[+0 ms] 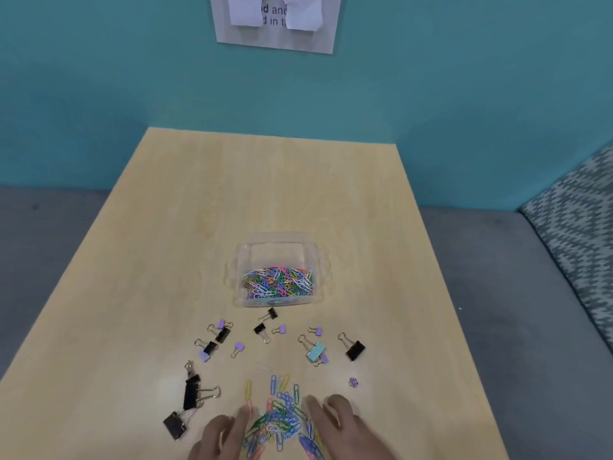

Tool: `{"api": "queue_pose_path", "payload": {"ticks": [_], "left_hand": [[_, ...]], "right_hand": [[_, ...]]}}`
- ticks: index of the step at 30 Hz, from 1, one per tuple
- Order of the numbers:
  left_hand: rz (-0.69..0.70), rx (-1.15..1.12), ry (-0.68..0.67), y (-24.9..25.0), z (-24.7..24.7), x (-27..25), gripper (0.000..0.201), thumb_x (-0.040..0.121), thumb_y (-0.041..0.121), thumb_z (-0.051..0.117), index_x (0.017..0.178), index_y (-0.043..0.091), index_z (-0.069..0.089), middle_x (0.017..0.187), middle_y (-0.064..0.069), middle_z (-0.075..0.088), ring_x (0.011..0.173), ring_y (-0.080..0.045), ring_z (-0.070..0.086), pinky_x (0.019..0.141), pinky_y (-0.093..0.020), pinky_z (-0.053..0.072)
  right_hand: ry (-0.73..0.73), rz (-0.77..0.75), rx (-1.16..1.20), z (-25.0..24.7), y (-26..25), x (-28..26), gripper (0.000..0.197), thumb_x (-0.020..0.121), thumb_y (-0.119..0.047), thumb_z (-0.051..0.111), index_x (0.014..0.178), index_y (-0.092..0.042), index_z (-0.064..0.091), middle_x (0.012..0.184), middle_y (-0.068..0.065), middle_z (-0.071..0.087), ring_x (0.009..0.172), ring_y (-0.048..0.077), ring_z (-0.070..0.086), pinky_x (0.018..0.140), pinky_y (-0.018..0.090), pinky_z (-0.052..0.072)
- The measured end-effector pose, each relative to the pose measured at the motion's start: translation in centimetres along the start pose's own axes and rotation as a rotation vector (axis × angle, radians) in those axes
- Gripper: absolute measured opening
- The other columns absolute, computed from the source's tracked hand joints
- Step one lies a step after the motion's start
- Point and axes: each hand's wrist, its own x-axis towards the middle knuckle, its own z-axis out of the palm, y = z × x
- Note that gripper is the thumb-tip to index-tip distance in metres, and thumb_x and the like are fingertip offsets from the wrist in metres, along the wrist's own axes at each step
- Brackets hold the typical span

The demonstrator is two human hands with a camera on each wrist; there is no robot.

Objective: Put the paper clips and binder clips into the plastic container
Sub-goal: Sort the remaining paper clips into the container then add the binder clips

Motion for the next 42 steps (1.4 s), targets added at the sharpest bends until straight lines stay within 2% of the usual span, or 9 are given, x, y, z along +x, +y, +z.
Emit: {"api": "queue_pose_path", "payload": {"ticks": [2,4,8,14,19,26,35,38,42], "left_hand": [[-0.118,-0.061,-0.143,-0.5,1.0,0.7,0.027,0.069,0.080,0.053,0.092,0.068,0.046,0.071,0.043,0.046,0.087,0.008,0.063,0.054,-0.008,0.047],[0.100,-0.039,-0.108,2.8,1.6,-0.1,0.055,0.066,0.067,0.055,0.119,0.059,0.045,0.105,0.021,0.052,0.087,-0.018,0.066,0.065,-0.023,0.052],[0.081,0.007,-0.176,5.6,0.5,1.3,0.090,0.081,0.043,0.058,0.146,0.039,-0.004,0.144,0.006,0.012,0.121,-0.014,0.046,0.095,-0.024,0.040],[0.116,0.121,-0.154,6.0,1.2,3.0,0.065,0.077,0.035,0.067,0.136,0.036,0.038,0.129,0.001,0.033,0.091,-0.016,0.052,0.074,-0.025,0.043],[0.232,0.246,-0.162,5.2,1.5,2.5,0.056,0.033,0.022,0.082,0.075,0.029,0.045,0.076,0.004,0.027,0.051,-0.010,0.022,0.038,-0.020,0.020],[0.263,0.229,-0.220,5.6,0.4,1.8,0.042,0.045,0.053,0.064,0.066,0.031,0.035,0.072,0.005,0.019,0.047,-0.008,0.021,0.047,-0.012,0.004],[0.181,0.138,-0.175,4.4,-0.8,2.0,0.017,0.057,0.051,0.054,0.064,0.037,0.046,0.070,0.017,0.028,0.044,0.006,0.039,0.039,-0.003,0.031],[0.157,0.015,-0.186,4.0,-1.3,2.9,0.018,0.064,0.053,0.045,0.066,0.035,0.049,0.076,0.020,0.016,0.049,0.007,0.032,0.044,-0.002,0.028],[0.096,-0.184,-0.211,4.3,-3.3,3.9,0.016,0.060,0.065,0.035,0.063,0.062,0.051,0.080,0.018,0.048,0.072,0.004,0.053,0.066,-0.008,0.035]], "right_hand": [[-0.012,-0.021,0.008,-0.3,0.2,0.5,0.080,0.073,-0.053,0.055,0.141,-0.046,0.013,0.135,-0.002,0.035,0.085,0.022,0.060,0.066,0.023,0.048],[-0.056,-0.085,0.025,-0.9,-0.1,1.7,0.082,0.080,-0.039,0.054,0.144,-0.042,0.004,0.146,0.001,0.017,0.109,0.029,0.049,0.083,0.032,0.045],[-0.120,-0.086,0.035,-1.8,-1.6,3.5,0.076,0.085,-0.025,0.060,0.145,-0.031,0.015,0.148,0.007,0.014,0.116,0.031,0.039,0.089,0.039,0.043],[-0.022,-0.120,-0.013,-1.1,-2.0,4.3,0.046,0.087,-0.012,0.048,0.130,-0.022,0.034,0.126,0.011,0.031,0.098,0.032,0.043,0.073,0.040,0.044],[-0.071,-0.151,-0.040,-2.0,-2.1,3.9,0.024,0.084,-0.006,0.045,0.108,-0.012,0.041,0.113,0.012,0.034,0.097,0.030,0.041,0.068,0.041,0.042],[-0.122,-0.213,-0.092,-2.8,-1.9,3.9,0.023,0.088,-0.009,0.045,0.111,-0.009,0.041,0.112,0.016,0.036,0.096,0.033,0.042,0.060,0.040,0.035],[-0.155,-0.245,-0.069,-2.7,-1.1,5.1,0.018,0.090,-0.007,0.042,0.108,-0.004,0.046,0.109,0.019,0.042,0.084,0.029,0.043,0.047,0.030,0.010],[-0.178,-0.227,0.012,-3.0,-1.0,5.5,0.016,0.093,-0.010,0.042,0.106,-0.004,0.049,0.103,0.014,0.042,0.077,0.022,0.035,0.048,0.024,0.011],[-0.208,-0.202,0.186,-4.9,-0.9,5.6,0.010,0.093,-0.018,0.046,0.093,-0.011,0.053,0.093,0.003,0.041,0.080,0.019,0.042,0.062,0.026,0.034]]}}
